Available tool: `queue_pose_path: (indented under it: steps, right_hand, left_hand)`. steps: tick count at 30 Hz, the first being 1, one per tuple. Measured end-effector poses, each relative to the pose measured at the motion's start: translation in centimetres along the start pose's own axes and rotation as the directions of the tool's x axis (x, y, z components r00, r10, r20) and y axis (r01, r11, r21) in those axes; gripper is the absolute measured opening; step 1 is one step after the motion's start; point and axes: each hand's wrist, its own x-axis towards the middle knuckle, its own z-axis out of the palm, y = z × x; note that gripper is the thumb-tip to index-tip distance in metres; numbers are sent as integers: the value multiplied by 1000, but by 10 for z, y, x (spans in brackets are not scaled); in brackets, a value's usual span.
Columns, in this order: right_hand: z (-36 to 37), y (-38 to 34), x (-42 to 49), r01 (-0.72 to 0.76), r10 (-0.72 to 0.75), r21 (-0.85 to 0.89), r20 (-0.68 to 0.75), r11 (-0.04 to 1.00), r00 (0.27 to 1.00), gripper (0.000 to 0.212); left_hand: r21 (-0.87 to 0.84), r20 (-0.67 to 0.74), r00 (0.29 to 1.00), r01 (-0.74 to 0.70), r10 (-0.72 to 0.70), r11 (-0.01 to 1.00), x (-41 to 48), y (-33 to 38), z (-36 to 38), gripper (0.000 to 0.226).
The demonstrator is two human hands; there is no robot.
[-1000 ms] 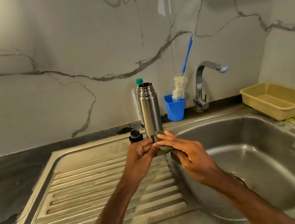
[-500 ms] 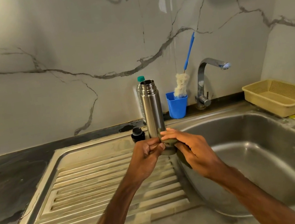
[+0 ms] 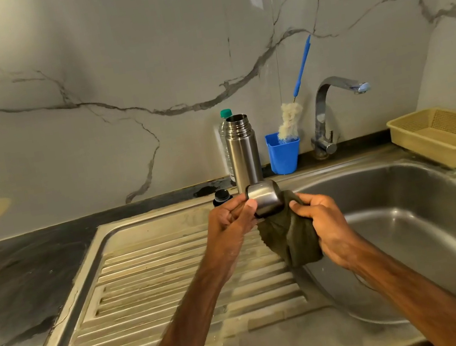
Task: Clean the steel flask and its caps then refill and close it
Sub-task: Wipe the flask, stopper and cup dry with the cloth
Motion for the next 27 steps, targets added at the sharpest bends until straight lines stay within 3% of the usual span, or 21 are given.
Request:
queue_pose_path:
  steps: [3, 8, 11, 15, 27]
  right_hand:
    - [1, -1, 4, -38, 44, 85, -64, 996, 997, 25]
    - [6, 1, -8, -91, 84, 112, 61, 990, 995, 22]
    - [10, -3, -5, -62, 61, 60, 12, 996, 998, 22]
    - [12, -2, -6, -113, 112, 125, 11, 986, 994, 22]
    - [17, 4, -9, -123, 123, 88, 15, 988, 992, 23]
  left_hand:
    - [76, 38, 998, -50, 47, 996, -1, -7, 7, 22]
    - [168, -100, 976, -174, 192, 970, 5, -11, -2, 22]
    - [217, -110, 969, -196, 223, 956, 5, -15, 1, 20]
    - [302, -122, 955, -224, 271, 926, 6, -21, 6, 17]
    - [246, -242, 957, -97, 158, 964, 1, -27, 19, 26]
